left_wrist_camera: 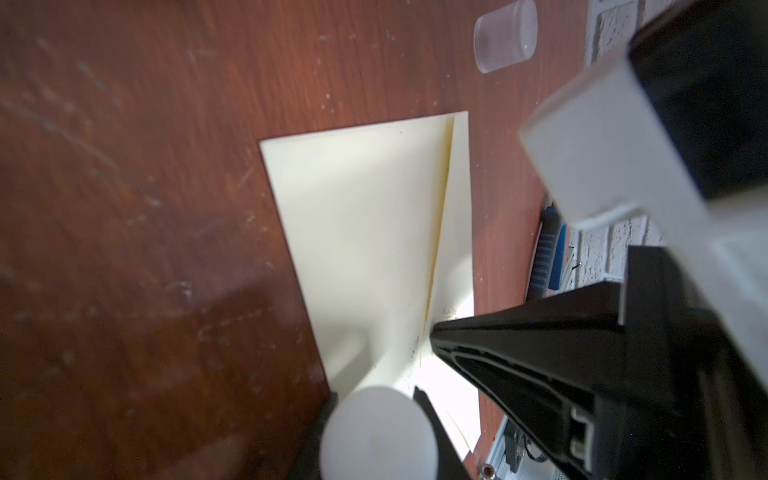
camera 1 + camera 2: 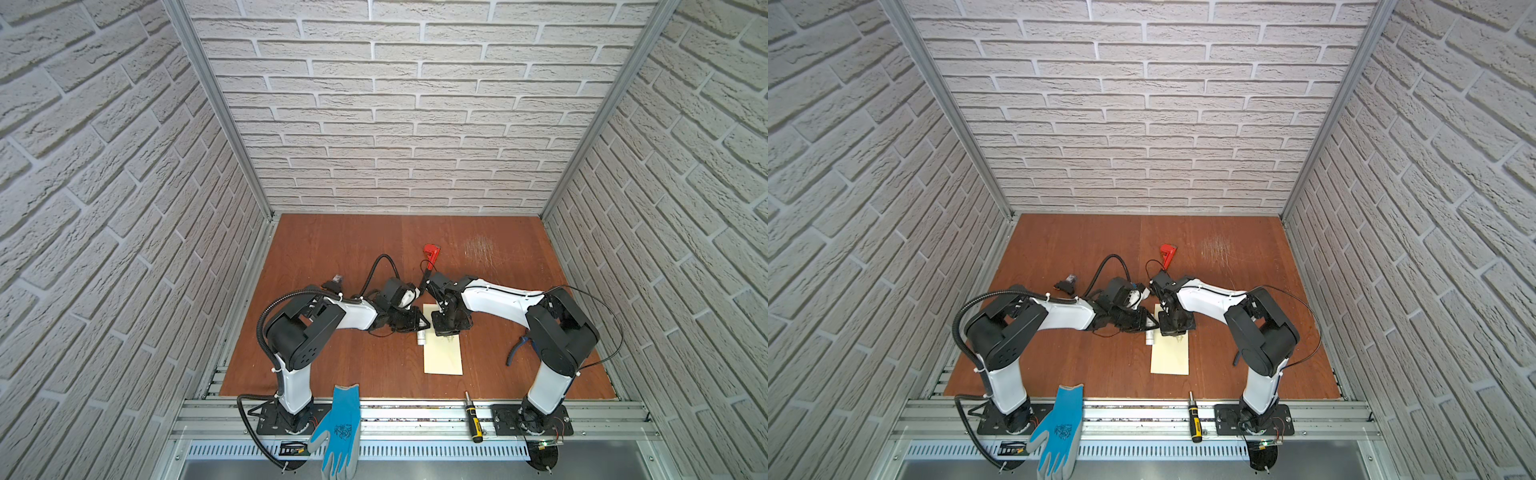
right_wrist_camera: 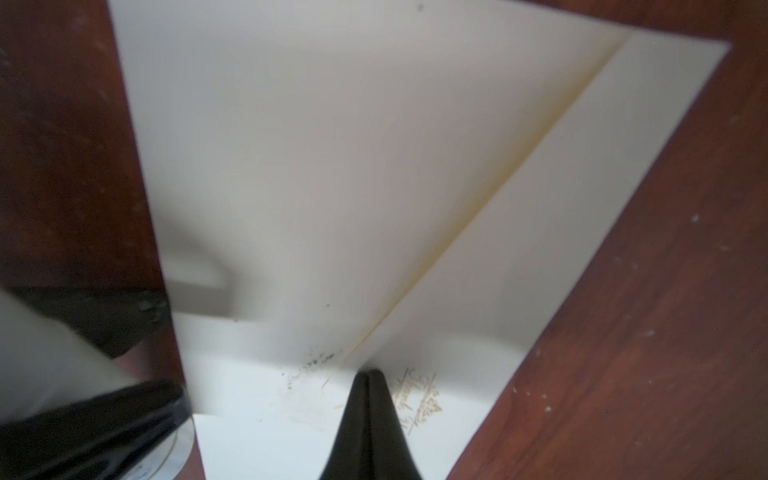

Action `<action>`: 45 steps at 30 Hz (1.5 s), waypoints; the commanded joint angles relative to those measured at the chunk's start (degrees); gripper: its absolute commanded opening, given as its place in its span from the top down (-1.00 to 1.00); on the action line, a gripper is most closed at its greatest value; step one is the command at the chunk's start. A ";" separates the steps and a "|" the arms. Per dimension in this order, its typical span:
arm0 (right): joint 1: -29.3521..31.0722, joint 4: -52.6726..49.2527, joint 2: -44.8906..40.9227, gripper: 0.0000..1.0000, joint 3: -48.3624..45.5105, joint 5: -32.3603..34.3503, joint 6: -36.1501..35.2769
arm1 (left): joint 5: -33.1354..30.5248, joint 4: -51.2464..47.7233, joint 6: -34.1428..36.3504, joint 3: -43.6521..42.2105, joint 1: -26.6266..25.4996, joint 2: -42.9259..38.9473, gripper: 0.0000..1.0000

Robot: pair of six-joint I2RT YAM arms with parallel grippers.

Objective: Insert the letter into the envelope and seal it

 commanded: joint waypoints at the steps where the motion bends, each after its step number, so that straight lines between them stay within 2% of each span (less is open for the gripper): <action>1: 1.69 2.04 5.50 0.89 -2.32 -1.93 1.37 | -1.36 -5.37 1.39 -1.32 0.31 0.72 1.00; 11: 2.14 3.65 7.17 0.70 -2.83 -3.62 1.63 | -1.44 -5.46 1.41 -1.35 0.33 0.62 1.00; 19: 2.15 4.03 7.59 0.63 -3.01 -3.82 1.81 | -1.45 -5.32 1.39 -1.55 0.34 0.65 1.00; 23: 2.31 4.10 6.64 0.49 -2.80 -4.39 1.81 | -1.53 -5.24 1.43 -1.53 0.35 0.57 1.00; 32: 2.31 -0.12 -1.82 0.08 0.39 -3.43 1.73 | -1.71 -5.00 1.23 -2.00 0.31 0.54 1.00; 36: 2.28 -5.26 -7.39 0.01 3.61 -1.23 1.31 | -1.88 -4.87 1.18 -2.28 0.35 0.43 1.00; 41: 2.29 -10.49 -12.72 0.07 5.77 1.54 1.26 | -2.05 -4.85 1.07 -2.31 0.26 0.31 1.00; 43: 2.18 -11.87 -13.71 0.26 5.77 2.68 1.28 | -2.06 -4.93 1.04 -2.22 0.19 0.48 1.00; 45: 1.96 -12.65 -13.79 0.55 5.35 3.32 1.11 | -2.06 -4.76 1.04 -2.20 0.12 0.48 1.00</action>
